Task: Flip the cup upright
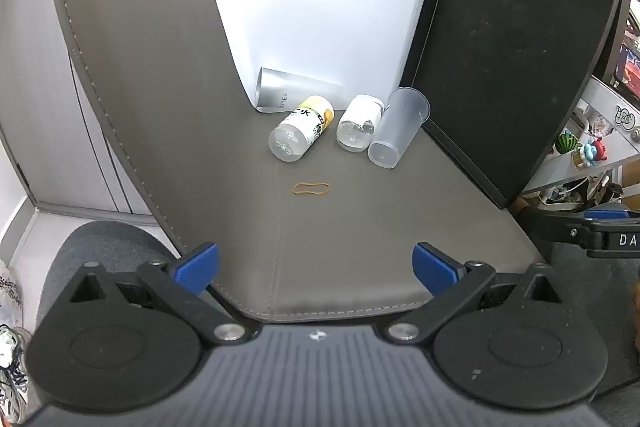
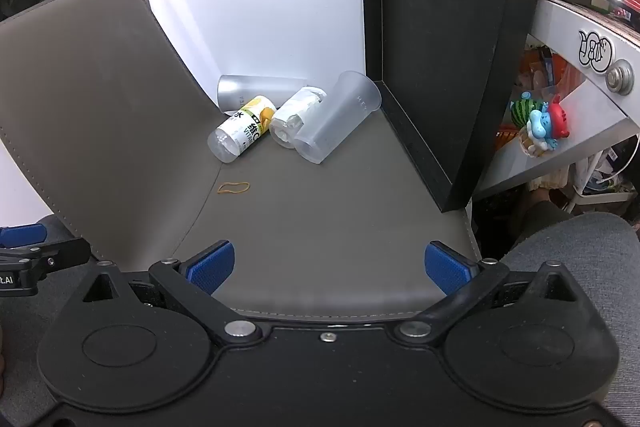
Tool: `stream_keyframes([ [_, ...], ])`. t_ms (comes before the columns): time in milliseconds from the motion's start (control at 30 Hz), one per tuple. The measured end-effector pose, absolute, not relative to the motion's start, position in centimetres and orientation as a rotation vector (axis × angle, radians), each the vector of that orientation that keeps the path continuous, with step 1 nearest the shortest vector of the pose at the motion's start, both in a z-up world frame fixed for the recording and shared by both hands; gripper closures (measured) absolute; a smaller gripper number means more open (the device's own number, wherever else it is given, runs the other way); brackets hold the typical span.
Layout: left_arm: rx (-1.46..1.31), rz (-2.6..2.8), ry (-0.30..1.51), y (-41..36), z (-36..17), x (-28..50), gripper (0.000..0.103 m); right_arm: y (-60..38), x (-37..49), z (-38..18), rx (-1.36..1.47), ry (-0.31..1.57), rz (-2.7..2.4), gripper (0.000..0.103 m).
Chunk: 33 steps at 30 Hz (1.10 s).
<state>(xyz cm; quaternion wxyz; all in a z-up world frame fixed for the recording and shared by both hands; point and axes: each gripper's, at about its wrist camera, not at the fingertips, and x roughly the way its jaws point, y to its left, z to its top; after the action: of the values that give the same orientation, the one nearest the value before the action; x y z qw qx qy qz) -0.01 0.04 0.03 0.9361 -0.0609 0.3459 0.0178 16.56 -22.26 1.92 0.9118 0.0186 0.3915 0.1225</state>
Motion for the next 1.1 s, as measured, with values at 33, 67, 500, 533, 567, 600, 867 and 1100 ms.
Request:
stream_keyframes([
  [33,-0.123,0.036,0.706,0.03,0.04,-0.01,0.001,-22.27,16.57,1.91,0.039,0.809,0.252,0.000],
  [67,-0.122,0.034,0.706,0.02,0.04,-0.01,0.001,-22.28,16.57,1.90,0.037,0.809,0.251,0.000],
  [500,-0.112,0.031,0.702,0.11,-0.01,-0.08,0.001,-22.43,16.50,1.88,0.040,0.809,0.249,0.000],
  [533,-0.112,0.032,0.703,0.04,-0.06,-0.07,0.001,-22.42,16.56,1.83,0.041,0.811,0.248,0.000],
  [567,-0.111,0.034,0.703,-0.02,-0.07,-0.03,0.001,-22.42,16.64,1.82,0.042,0.812,0.248,0.000],
  [600,-0.111,0.034,0.703,-0.02,-0.07,-0.05,0.001,-22.37,16.70,1.79,0.043,0.812,0.248,0.000],
  [867,-0.110,0.033,0.706,-0.09,-0.01,-0.04,0.001,-22.46,16.53,1.94,0.045,0.807,0.248,0.000],
  [1100,-0.109,0.034,0.706,-0.14,0.00,-0.09,0.001,-22.43,16.59,1.88,0.047,0.807,0.248,0.000],
])
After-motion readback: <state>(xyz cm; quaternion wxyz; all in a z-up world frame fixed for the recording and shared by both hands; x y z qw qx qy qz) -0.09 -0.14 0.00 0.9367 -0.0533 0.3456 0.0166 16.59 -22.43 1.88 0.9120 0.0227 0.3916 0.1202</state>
